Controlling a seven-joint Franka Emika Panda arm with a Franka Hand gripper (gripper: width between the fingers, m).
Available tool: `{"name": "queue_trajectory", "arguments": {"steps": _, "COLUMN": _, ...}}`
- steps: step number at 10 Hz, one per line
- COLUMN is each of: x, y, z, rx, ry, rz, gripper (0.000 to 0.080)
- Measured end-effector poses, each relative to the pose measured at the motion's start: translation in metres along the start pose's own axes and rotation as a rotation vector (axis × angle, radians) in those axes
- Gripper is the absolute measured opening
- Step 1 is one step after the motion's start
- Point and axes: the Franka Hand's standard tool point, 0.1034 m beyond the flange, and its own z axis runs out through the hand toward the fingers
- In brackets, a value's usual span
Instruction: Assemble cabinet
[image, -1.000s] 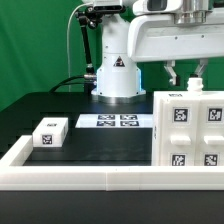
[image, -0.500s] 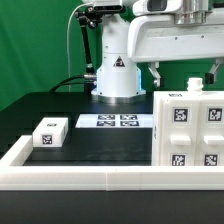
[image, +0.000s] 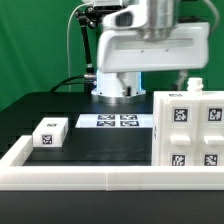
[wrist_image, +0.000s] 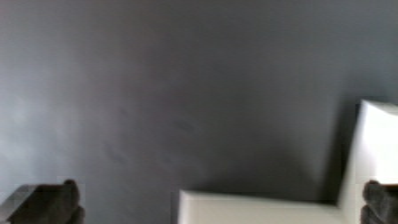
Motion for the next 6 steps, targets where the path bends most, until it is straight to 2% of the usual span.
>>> {"name": "queue_trajectory", "arguments": {"steps": 1, "x": -0.008, "y": 0.016, "z": 0.005, "rx": -0.007, "ry": 0.004, "rz": -0.012, "gripper": 0.0796}}
{"name": "queue_trajectory", "arguments": {"steps": 2, "x": -0.023, "y": 0.043, "z": 0.013, "rx": -0.007, "ry": -0.001, "rz": -0.035, "gripper": 0.0796}}
{"name": "queue_trajectory", "arguments": {"steps": 4, "x": -0.04, "y": 0.095, "z": 0.02, "rx": -0.002, "ry": -0.026, "rz": -0.047, "gripper": 0.0796}}
{"name": "queue_trajectory", "arguments": {"steps": 5, "x": -0.043, "y": 0.107, "z": 0.022, "rx": 0.007, "ry": -0.048, "rz": -0.036, "gripper": 0.0796}}
{"name": "queue_trajectory", "arguments": {"steps": 6, "x": -0.04, "y": 0.11, "z": 0.021, "rx": 0.009, "ry": -0.052, "rz": -0.036, "gripper": 0.0796}}
